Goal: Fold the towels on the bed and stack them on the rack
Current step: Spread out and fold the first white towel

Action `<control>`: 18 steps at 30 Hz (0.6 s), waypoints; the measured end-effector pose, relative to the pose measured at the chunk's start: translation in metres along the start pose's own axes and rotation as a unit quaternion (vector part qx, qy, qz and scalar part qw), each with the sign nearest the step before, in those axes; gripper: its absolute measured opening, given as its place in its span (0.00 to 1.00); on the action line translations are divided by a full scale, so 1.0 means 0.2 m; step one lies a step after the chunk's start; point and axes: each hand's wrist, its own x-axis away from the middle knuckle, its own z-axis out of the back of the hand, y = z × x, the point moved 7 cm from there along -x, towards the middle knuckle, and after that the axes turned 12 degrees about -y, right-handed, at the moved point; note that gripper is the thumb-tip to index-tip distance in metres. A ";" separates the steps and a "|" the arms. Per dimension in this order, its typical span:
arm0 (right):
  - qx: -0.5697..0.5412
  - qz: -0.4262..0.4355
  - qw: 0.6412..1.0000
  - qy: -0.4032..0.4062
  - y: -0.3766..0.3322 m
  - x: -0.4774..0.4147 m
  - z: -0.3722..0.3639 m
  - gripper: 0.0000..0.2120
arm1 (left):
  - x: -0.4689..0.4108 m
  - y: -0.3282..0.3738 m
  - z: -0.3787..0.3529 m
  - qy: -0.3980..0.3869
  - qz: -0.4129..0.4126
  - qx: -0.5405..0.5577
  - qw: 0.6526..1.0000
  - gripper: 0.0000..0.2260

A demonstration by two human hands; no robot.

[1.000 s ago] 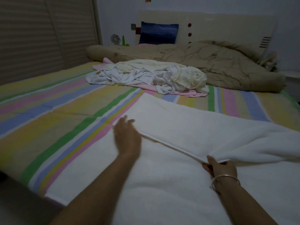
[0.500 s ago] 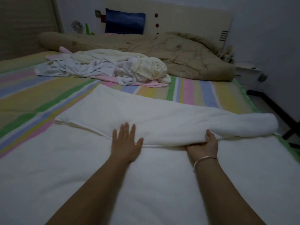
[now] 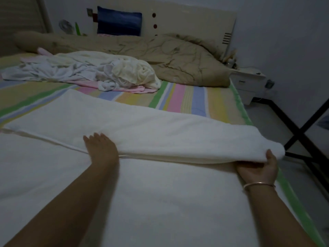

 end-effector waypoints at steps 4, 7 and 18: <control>0.035 -0.014 0.999 0.003 -0.06 -0.01 0.04 0.23 | 0.20 0.29 0.13 0.152 -0.110 0.069 0.980 0.16; 0.034 -0.021 0.999 0.012 -0.08 -0.02 0.08 0.23 | 0.51 0.63 0.25 0.206 -0.285 0.191 0.916 0.16; 0.207 -0.032 0.975 0.072 -0.30 -0.05 0.10 0.09 | 0.71 1.01 0.27 0.123 -0.420 0.114 0.892 0.17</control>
